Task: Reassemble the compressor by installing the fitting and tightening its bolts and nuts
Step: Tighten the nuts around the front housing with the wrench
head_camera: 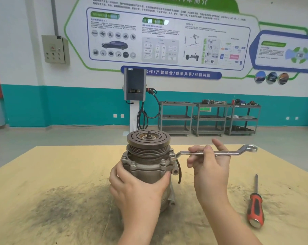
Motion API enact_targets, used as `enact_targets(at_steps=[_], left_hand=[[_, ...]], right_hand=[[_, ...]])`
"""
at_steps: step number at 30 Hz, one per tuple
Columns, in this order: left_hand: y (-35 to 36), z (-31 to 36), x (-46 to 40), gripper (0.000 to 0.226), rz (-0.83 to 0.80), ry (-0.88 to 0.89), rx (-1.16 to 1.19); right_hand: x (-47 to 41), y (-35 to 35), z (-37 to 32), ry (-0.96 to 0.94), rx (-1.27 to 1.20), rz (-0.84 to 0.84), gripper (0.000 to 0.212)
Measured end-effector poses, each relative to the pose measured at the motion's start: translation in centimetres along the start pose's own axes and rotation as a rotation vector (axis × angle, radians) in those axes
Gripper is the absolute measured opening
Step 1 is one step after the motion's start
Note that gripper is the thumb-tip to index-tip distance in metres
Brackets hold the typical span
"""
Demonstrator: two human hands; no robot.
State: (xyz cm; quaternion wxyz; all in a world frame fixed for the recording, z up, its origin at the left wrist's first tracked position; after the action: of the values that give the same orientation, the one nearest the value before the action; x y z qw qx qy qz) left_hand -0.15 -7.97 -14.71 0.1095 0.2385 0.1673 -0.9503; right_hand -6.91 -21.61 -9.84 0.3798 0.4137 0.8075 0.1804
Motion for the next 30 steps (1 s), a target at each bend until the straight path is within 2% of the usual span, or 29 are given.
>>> enact_targets(at_steps=[4, 7, 9, 12, 14, 18, 20, 22, 25, 27, 30], left_hand=[[0.1, 0.7, 0.9, 0.121, 0.073, -0.028, -0.077], [0.0, 0.9, 1.0, 0.121, 0.057, -0.056, -0.135], [0.0, 0.9, 0.9, 0.122, 0.039, -0.035, -0.101], [0.0, 0.4, 0.4, 0.124, 0.003, -0.001, 0.020], [-0.1, 0.2, 0.2, 0.125, 0.001, 0.003, 0.042], [-0.3, 0.3, 0.3, 0.125, 0.002, 0.019, 0.037], [-0.4, 0.4, 0.3, 0.125, -0.005, 0.017, 0.032], [-0.3, 0.3, 0.2, 0.124, -0.013, 0.013, 0.017], [-0.3, 0.3, 0.2, 0.126, -0.040, -0.004, -0.004], [-0.3, 0.2, -0.1, 0.129, -0.068, -0.027, -0.011], [-0.5, 0.2, -0.4, 0.132, -0.111, -0.049, -0.009]], right_hand=[[-1.3, -0.6, 0.9, 0.179, -0.129, 0.005, 0.018], [-1.5, -0.6, 0.8, 0.164, -0.101, -0.053, 0.008], [-0.7, -0.6, 0.7, 0.010, 0.020, -0.050, 0.010], [1.6, -0.1, 0.6, -0.319, 0.167, -0.029, 0.011], [3.0, 0.5, 0.4, -0.488, 0.207, -0.080, 0.011], [3.9, 1.4, -0.4, -0.648, 0.315, -0.236, 0.009], [3.4, 1.5, -1.1, -0.571, 0.255, -0.196, 0.012], [2.3, 1.2, -1.3, -0.320, 0.062, -0.111, 0.013], [1.4, 1.3, -0.7, 0.050, -0.128, -0.088, 0.012], [1.4, 1.5, -0.3, 0.155, -0.175, -0.096, 0.011], [1.2, 1.5, -0.2, 0.190, -0.206, -0.101, 0.012]])
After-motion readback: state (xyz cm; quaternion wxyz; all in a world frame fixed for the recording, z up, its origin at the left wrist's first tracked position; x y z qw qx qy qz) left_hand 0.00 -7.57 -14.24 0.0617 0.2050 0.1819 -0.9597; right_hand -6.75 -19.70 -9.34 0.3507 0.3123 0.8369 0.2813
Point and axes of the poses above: each hand's wrist, its own x-axis away from the middle knuckle, its own y-axis out of the palm, z = x × y, the point moved 3 cm from there along -x, towards the middle knuckle, and after that the axes turned 3 degrees about -x, right-handed, at the moved point
